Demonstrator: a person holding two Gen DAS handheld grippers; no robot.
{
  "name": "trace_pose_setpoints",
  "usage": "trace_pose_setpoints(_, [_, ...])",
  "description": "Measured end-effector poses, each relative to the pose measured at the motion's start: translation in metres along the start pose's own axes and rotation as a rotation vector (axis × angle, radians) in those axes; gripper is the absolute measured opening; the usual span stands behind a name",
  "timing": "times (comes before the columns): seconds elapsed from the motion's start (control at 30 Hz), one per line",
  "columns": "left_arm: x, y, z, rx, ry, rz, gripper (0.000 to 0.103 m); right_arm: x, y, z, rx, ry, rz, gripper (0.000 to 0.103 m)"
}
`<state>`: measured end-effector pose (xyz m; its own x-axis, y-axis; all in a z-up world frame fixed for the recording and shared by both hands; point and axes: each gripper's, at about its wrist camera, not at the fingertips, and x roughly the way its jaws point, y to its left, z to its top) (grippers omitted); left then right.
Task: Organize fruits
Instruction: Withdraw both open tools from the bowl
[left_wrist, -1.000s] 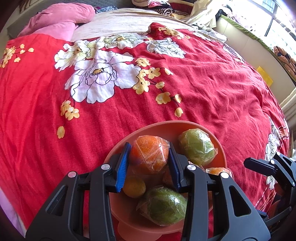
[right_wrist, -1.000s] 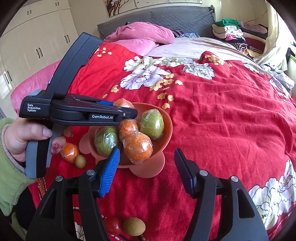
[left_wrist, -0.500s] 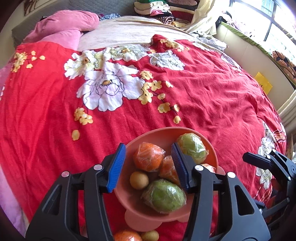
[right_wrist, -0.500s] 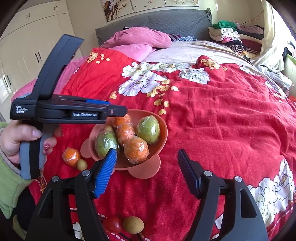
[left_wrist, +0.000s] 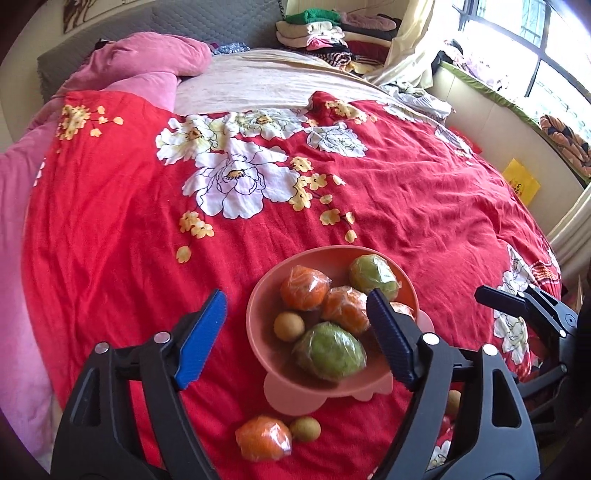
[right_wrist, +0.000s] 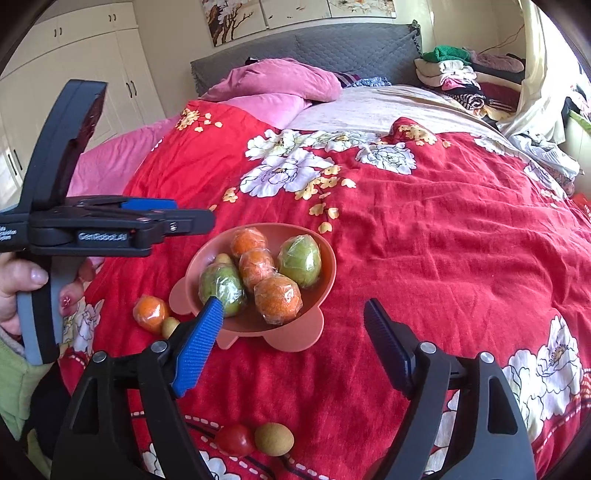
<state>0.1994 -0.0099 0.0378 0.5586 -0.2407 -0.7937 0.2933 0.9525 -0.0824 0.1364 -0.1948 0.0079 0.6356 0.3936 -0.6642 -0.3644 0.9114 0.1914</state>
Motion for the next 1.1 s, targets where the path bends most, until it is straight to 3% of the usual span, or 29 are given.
trace_pose_setpoints(0.53, [-0.027, -0.001, -0.024, -0.027, -0.028, 0.017, 0.093, -0.025, 0.008, 0.002, -0.003, -0.038, -0.023, 0.093])
trace_pose_setpoints(1.1, [-0.053, 0.009, -0.045, -0.050, -0.046, 0.031, 0.093, -0.050, 0.022, -0.005, -0.011, -0.058, -0.022, 0.094])
